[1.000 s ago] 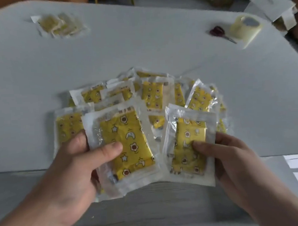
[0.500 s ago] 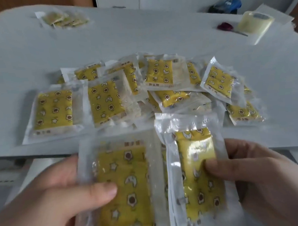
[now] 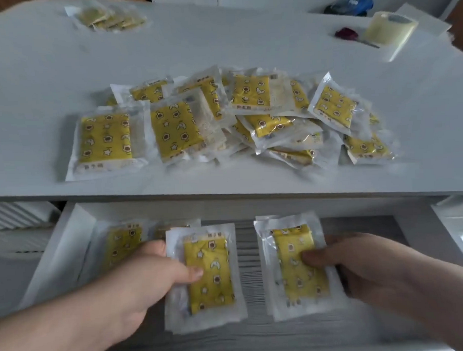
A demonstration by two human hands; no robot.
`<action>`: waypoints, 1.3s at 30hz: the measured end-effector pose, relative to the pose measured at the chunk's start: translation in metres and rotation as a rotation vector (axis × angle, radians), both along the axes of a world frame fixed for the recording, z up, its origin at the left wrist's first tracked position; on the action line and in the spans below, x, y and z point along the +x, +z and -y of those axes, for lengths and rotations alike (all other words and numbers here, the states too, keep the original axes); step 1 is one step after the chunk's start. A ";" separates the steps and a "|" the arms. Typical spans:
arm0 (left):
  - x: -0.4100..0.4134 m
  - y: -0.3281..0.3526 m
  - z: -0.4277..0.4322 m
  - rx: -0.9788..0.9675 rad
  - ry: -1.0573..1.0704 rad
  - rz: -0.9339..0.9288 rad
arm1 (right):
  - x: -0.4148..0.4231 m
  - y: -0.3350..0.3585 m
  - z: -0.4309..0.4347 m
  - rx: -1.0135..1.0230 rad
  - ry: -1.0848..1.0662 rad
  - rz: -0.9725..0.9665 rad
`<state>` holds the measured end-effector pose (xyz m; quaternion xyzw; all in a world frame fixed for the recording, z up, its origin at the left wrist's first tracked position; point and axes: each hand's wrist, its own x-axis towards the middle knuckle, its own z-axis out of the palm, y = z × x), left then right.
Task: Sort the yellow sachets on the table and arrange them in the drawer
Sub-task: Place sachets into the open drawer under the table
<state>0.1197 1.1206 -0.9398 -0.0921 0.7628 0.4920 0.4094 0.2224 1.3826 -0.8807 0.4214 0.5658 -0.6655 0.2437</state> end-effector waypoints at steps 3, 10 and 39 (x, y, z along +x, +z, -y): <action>-0.011 -0.002 -0.031 -0.062 -0.015 -0.128 | -0.012 -0.017 0.003 0.100 -0.049 0.065; -0.025 -0.003 -0.059 -0.270 -0.072 -0.271 | -0.021 -0.046 0.004 0.168 -0.073 0.108; -0.012 0.004 -0.027 -0.492 -1.280 -1.017 | -0.001 -0.053 -0.008 1.089 1.230 -0.231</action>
